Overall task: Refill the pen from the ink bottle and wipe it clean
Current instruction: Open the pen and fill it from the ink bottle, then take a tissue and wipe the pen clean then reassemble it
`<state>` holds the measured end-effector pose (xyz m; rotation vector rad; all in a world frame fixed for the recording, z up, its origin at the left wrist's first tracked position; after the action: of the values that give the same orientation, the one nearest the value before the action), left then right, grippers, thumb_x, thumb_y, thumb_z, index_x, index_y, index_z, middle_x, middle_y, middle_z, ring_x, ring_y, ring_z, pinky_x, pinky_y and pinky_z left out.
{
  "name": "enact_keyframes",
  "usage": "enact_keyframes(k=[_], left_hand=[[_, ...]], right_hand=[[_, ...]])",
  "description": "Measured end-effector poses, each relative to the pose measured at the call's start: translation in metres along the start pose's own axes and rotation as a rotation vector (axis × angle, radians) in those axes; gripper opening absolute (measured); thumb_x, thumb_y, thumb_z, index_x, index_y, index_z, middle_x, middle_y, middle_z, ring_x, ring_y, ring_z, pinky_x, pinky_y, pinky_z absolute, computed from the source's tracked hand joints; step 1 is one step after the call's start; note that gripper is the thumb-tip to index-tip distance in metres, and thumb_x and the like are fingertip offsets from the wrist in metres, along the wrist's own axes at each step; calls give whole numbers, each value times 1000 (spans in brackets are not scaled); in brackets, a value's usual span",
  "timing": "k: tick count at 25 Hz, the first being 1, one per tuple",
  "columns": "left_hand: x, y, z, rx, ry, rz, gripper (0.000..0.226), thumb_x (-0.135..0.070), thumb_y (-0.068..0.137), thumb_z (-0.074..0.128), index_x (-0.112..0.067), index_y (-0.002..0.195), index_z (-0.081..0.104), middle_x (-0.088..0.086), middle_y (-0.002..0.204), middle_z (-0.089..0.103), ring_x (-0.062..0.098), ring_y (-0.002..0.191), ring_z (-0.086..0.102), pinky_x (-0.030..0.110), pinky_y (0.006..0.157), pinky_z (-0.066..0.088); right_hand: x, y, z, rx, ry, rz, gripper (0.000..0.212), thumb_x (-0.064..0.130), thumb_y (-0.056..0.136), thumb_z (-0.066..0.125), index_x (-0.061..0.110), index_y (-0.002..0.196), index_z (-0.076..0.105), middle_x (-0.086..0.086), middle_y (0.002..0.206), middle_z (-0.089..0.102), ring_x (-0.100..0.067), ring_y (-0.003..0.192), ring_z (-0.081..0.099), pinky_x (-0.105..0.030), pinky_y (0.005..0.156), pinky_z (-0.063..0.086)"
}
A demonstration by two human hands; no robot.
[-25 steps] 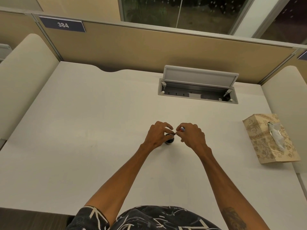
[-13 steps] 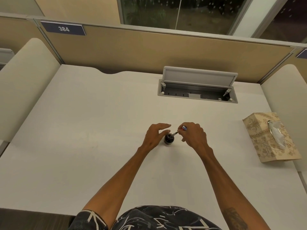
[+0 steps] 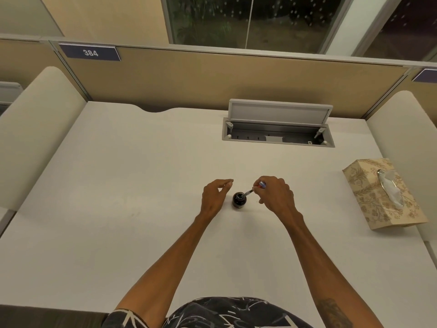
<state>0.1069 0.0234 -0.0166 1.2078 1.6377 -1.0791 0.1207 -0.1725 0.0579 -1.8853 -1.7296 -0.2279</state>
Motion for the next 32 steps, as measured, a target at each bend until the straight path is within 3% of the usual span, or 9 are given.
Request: enact_keyframes(k=[6,10,15,18,23,26,32], left_hand=[[-1,-7,-1,-22,-7,-19,23,-33,94,60,-25,110,74,-12,114,72,0,109,63,20,93,48],[-6,-13,-6,-104,-29,-52,21,-38,92,62,-27,104,74,-13,107,73,6,96,65,23,83,48],[-22,-25,-3,-166,-34,-74,37,-64,83,59,-28,77,68,-13,76,72,1,71,63,20,67,44],[-33,-31,12,-97,-52,-59,44,-66,84,57,-27,70,72,-14,69,73,-2,64,64,19,65,46],[-59,-31,33,-5,-229,-67,26,-57,87,60,-37,89,77,-17,93,76,6,81,72,30,75,59],[-66,-28,43,51,-384,-123,20,-46,90,63,-34,98,77,-11,101,77,9,95,72,29,83,55],[-73,-20,41,-22,-433,-143,28,-37,97,56,-21,113,72,-5,101,77,12,99,71,26,82,54]], right_hand=[[-8,-5,-1,-35,70,20,11,27,84,57,28,78,67,8,68,69,-6,52,68,-23,54,39],[-18,-7,1,-49,173,63,10,26,83,59,27,78,68,9,65,70,-4,52,68,-24,53,40],[-40,-15,-2,-143,722,210,10,20,79,63,22,78,73,4,76,76,-12,58,73,-28,63,50],[-40,-19,4,-82,1079,267,13,21,84,68,14,93,74,0,88,79,-11,65,73,-18,46,36],[-36,-28,24,86,1347,333,20,23,88,69,14,106,71,-3,100,78,-10,75,72,-17,35,28],[-34,-33,31,142,1425,343,20,23,89,69,14,106,71,-5,102,78,-11,75,72,-16,34,28],[-56,-28,33,146,1302,470,36,49,89,62,18,106,69,-2,100,75,-12,65,54,-16,35,32]])
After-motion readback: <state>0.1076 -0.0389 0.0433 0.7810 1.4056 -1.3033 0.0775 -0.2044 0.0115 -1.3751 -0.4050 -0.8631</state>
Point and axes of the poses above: each hand's wrist, its own y-axis towards the middle knuckle, its own z-axis out of the palm, x = y × z, the point moved 8 cm from there along y, towards the middle knuckle
